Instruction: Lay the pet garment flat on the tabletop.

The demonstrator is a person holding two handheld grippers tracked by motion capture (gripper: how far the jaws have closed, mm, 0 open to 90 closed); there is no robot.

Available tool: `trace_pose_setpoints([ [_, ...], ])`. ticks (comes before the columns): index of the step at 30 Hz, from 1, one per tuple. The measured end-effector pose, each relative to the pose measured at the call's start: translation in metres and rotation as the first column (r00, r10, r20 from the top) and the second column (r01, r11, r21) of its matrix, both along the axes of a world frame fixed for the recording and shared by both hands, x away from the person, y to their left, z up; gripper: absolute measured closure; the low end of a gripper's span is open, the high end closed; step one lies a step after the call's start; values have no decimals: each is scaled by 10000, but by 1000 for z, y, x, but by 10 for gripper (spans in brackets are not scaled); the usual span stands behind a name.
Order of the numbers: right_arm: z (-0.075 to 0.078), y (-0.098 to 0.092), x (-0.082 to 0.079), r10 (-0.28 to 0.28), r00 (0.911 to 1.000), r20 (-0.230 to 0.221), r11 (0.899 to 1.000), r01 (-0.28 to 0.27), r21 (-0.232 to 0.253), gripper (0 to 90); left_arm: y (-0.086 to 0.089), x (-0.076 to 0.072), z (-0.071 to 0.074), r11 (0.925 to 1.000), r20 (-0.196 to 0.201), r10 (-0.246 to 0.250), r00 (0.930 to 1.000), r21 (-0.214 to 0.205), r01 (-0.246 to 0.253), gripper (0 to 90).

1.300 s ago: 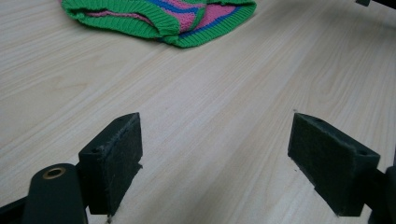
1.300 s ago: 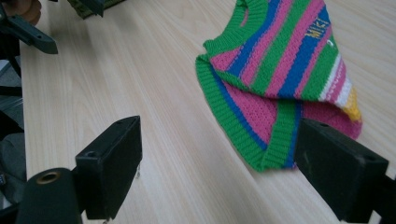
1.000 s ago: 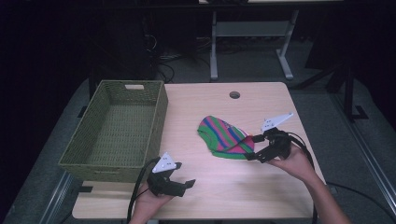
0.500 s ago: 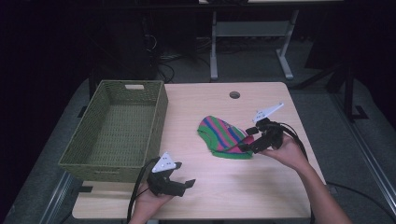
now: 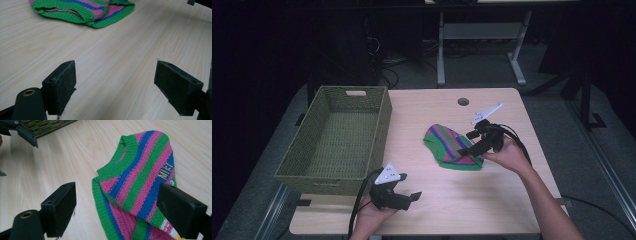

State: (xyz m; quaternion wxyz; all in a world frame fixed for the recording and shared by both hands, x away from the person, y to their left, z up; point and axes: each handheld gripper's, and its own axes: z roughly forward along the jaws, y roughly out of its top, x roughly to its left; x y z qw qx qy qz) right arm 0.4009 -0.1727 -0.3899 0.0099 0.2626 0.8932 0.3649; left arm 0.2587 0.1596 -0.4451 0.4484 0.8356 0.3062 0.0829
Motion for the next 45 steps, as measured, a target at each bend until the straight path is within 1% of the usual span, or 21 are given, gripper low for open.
trace_pose_setpoints([
  [4,0,2,4,-12,10000,-31,10000,12,-26,156,0,0,0,10000,22,-36,10000,42,36,173],
  [5,0,4,6,-35,10000,-87,10000,35,-43,156,-1,0,0,10000,-9,-8,10000,-24,8,173],
  [7,-1,4,7,-63,10000,-74,10000,62,-48,156,-1,0,0,10000,-15,-11,10000,-23,11,173],
  [11,-6,7,14,-103,9998,-156,9999,101,-111,157,-1,0,0,10000,9,-49,10000,22,49,173],
  [12,-7,8,15,-160,9995,-270,9998,157,-118,157,-1,0,0,10000,5,-66,10000,33,66,173],
  [17,-13,9,21,-203,9993,-314,9996,196,-217,157,-1,1,0,9999,-20,-108,9999,62,108,173],
  [20,-15,9,23,-255,9990,-369,9995,248,-197,157,0,1,0,9999,11,-96,10000,50,96,173],
  [21,-17,9,25,-250,9990,-369,9992,238,-320,157,0,1,0,10000,19,-77,10000,61,76,173],
  [26,-20,11,28,-288,9985,-466,9991,273,-332,158,1,1,0,10000,-19,-55,10000,42,55,173],
  [29,-24,13,31,-291,9985,-469,9986,270,-445,157,1,1,0,9999,3,-88,10000,61,88,173],
  [31,-26,14,32,-300,9981,-538,9988,279,-394,158,1,1,0,9999,-8,-90,10000,50,90,173],
  [35,-30,15,35,-395,9980,-498,9982,372,-470,158,2,1,0,10000,-11,-44,10000,-18,44,173],
  [37,-30,16,35,-410,9976,-559,9981,384,-478,158,2,1,1,10000,-16,-33,10000,-26,33,173],
  [40,-34,17,38,-446,9979,-478,9972,417,-614,159,2,1,1,10000,-6,-35,10000,-24,35,173],
  [43,-35,18,39,-497,9974,-526,9968,462,-650,159,2,1,1,10000,-11,-55,10000,-19,55,173],
  [45,-38,19,40,-527,9974,-486,9957,488,-787,159,2,1,0,10000,-22,-66,10000,-25,66,173],
])
